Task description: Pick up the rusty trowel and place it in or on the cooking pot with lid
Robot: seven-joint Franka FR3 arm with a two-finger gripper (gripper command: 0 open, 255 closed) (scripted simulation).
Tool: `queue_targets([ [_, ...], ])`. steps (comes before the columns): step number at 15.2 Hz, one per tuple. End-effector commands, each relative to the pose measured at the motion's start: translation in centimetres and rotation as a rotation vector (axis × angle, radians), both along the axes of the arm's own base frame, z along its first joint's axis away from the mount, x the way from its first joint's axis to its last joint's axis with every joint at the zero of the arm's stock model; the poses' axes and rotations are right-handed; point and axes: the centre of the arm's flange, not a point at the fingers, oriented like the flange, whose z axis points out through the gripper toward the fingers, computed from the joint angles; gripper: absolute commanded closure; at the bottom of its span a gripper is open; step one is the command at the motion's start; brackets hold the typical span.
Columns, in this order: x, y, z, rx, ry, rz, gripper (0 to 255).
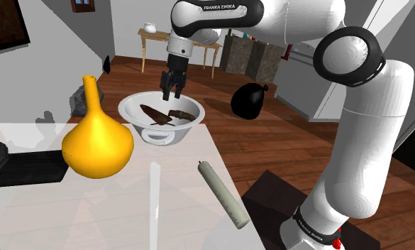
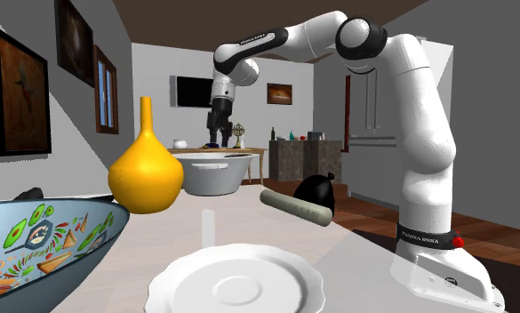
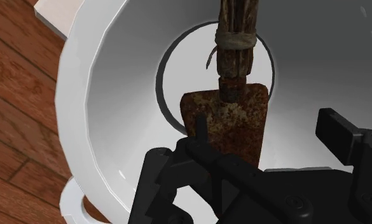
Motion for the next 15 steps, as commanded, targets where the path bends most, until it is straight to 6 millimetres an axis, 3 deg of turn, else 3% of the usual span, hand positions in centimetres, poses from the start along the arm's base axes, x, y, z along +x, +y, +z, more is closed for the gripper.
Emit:
queue_targets([
  [1,0.0,0.0,0.0,0.000,0.000,0.000,0],
  [3,0.0,0.0,0.0,0.000,0.000,0.000,0],
  [7,0.4,-0.9,4.9,0.000,0.000,0.000,0],
  [15,0.4,-0.9,4.9,0.000,0.000,0.000,0],
])
